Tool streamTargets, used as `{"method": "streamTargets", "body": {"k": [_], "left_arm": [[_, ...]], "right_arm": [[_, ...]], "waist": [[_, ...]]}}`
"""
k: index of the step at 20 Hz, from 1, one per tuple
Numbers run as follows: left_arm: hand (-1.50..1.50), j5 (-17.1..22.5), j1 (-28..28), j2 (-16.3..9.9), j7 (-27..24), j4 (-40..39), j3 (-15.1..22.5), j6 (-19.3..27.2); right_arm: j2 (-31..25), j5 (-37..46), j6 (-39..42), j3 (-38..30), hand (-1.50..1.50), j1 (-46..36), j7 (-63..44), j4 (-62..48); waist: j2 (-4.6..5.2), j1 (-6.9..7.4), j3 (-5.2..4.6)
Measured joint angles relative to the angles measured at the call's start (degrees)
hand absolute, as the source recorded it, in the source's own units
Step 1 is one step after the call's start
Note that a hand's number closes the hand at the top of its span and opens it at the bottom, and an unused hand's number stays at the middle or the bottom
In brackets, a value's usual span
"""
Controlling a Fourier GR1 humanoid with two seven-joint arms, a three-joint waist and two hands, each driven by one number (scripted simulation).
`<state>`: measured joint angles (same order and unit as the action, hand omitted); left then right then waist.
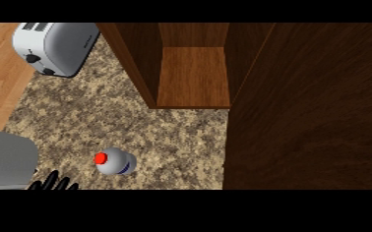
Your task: Pick up the bottled water, place it into the cabinet and close the cabinet
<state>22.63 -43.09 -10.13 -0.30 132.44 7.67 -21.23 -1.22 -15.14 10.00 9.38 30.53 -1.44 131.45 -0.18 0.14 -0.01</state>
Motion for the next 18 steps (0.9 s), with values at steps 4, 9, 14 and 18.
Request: {"method": "streamTargets", "body": {"k": [4, 9, 14, 18], "left_arm": [[-1.5, 0.5, 1.2, 0.6, -2.3, -3.4, -2.6, -1.3], [-1.5, 3.5, 4.5, 0.1, -1.9, -7.0, -7.7, -1.4], [-1.5, 0.2, 8.9, 1.2, -4.8, -13.6, -9.7, -2.4], [-1.5, -2.1, 13.2, 1.2, -6.9, -19.3, -11.4, -3.4]], "right_arm": [[0.1, 0.7, 0.8, 0.6, -1.5, 1.5, 1.8, -0.5], [0.4, 2.3, 0.9, 2.4, -1.5, 2.5, 3.6, -0.9], [-0.5, 1.6, 1.8, 1.6, -1.5, 3.3, 5.4, -1.9], [-0.8, 1.9, 2.8, 1.7, -1.5, 5.1, 7.4, -2.1]], "waist": [[0.03, -0.08, 0.0], [0.07, -0.21, 0.01], [0.09, -0.28, 0.0], [0.09, -0.41, 0.0]]}}
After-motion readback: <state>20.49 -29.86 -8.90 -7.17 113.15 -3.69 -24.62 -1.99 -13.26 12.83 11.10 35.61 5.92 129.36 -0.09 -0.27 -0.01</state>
